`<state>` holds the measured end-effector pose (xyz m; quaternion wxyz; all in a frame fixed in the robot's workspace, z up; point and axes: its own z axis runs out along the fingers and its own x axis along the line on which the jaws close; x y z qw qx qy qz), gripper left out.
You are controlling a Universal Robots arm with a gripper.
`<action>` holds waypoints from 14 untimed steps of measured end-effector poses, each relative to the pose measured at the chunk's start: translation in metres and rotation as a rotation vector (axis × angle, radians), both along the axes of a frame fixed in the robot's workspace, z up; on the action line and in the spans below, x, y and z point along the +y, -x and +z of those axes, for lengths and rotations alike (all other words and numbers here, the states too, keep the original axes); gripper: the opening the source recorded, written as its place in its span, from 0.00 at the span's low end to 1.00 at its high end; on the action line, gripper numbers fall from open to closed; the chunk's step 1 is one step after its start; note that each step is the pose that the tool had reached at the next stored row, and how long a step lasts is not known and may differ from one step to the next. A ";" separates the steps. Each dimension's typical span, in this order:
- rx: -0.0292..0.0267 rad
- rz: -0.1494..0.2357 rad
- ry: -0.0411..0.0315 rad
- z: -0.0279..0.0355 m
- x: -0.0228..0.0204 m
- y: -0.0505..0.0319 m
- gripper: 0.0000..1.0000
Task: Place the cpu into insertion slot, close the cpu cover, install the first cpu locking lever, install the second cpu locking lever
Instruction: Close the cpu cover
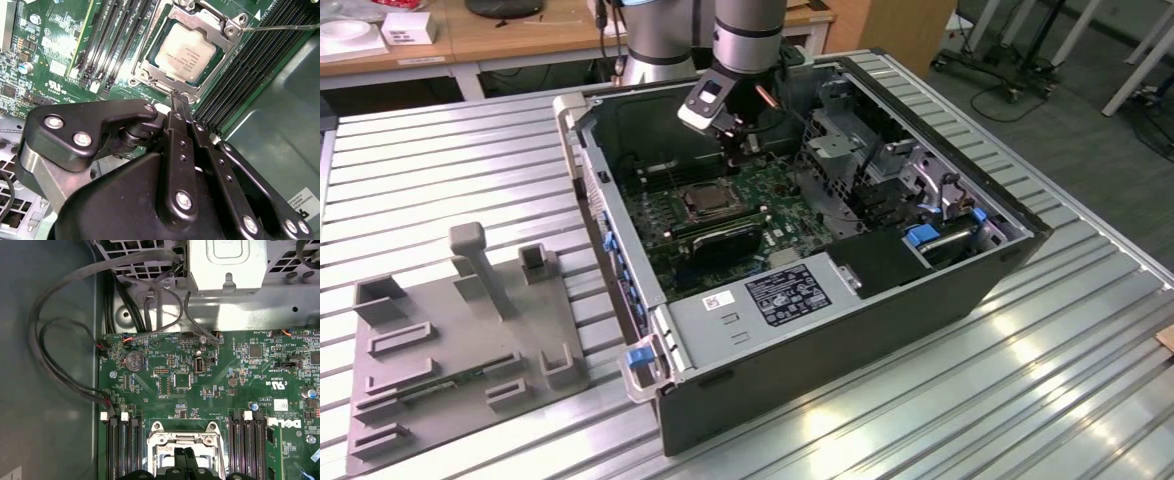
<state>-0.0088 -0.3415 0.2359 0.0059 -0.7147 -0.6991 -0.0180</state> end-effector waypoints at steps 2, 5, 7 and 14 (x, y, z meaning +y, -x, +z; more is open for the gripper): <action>-0.0001 0.000 -0.0002 -0.0004 0.0000 0.0032 0.10; -0.0001 0.000 0.0000 -0.0014 0.0000 0.0119 0.10; -0.0001 0.000 0.0000 -0.0022 0.0000 0.0173 0.10; 0.0000 0.000 0.0005 -0.0034 0.0000 0.0263 0.10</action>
